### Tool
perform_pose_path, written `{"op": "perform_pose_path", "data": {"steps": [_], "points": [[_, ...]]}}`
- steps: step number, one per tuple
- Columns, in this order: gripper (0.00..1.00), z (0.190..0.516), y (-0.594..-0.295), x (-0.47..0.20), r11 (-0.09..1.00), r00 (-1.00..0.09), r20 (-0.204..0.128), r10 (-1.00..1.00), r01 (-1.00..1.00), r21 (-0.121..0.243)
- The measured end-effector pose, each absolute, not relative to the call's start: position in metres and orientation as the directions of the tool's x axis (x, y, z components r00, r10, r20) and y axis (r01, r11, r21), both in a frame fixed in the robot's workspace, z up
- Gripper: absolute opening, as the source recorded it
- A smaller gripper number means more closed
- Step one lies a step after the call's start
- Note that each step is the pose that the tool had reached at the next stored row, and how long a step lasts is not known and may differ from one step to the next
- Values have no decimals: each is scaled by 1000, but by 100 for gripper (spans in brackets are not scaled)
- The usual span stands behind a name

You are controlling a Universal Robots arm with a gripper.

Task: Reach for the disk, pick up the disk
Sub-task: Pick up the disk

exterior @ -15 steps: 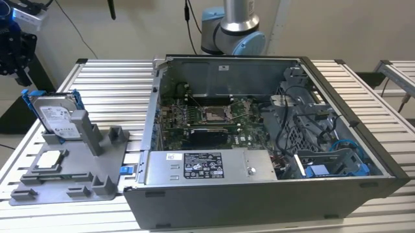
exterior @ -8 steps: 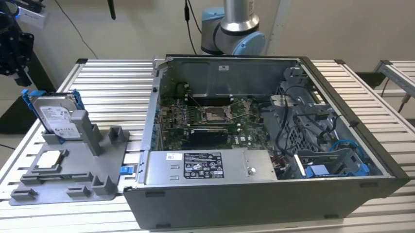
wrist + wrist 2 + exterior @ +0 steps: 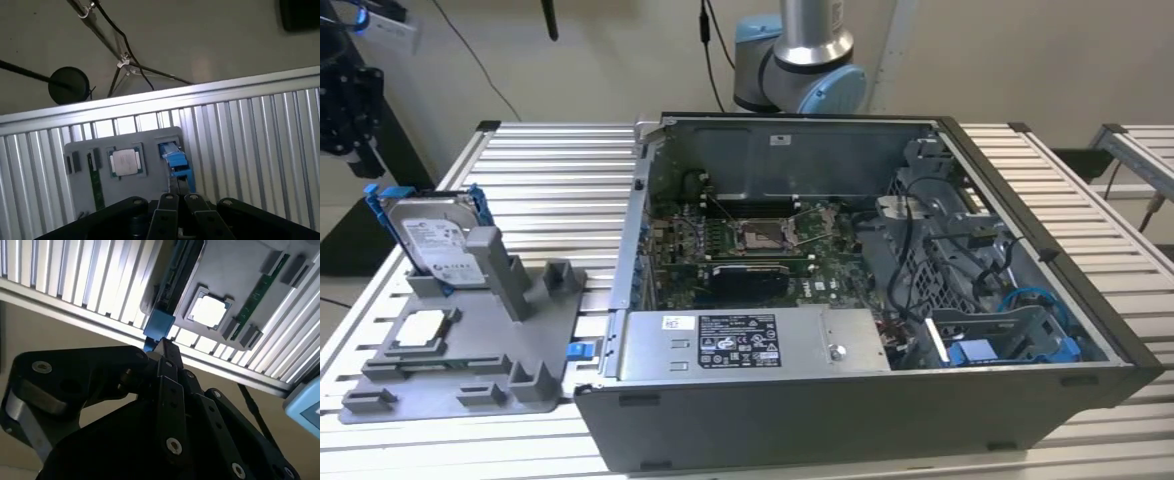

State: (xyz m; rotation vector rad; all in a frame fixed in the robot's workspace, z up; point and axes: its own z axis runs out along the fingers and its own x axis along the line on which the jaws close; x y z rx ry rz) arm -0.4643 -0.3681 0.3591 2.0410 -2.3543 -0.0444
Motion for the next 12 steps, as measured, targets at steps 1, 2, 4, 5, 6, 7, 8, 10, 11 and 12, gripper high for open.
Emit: {"op": "perform_pose_path", "data": {"steps": [1, 2, 4, 5, 6, 7, 8, 10, 11, 12], "points": [[0, 359, -368, -464, 123, -123, 0, -992, -992, 38], [0, 359, -368, -464, 105, -105, 1, -994, -994, 38], [0, 359, -368, -464, 68, -68, 0, -998, -997, 38], [0, 359, -368, -464, 55, -55, 0, -998, -998, 35], [0, 359, -368, -464, 44, -44, -1, -999, -999, 27], [0, 359, -368, -464, 38, -38, -2, -999, -999, 19], [0, 359, -368, -464, 33, -33, -2, -999, -999, 10], [0, 358, -368, -464, 31, -31, -3, -1000, -1000, 3], [0, 359, -368, -464, 31, -31, -3, -1000, -1000, 3], [0, 358, -368, -464, 31, -31, -3, -1000, -1000, 3]]}}
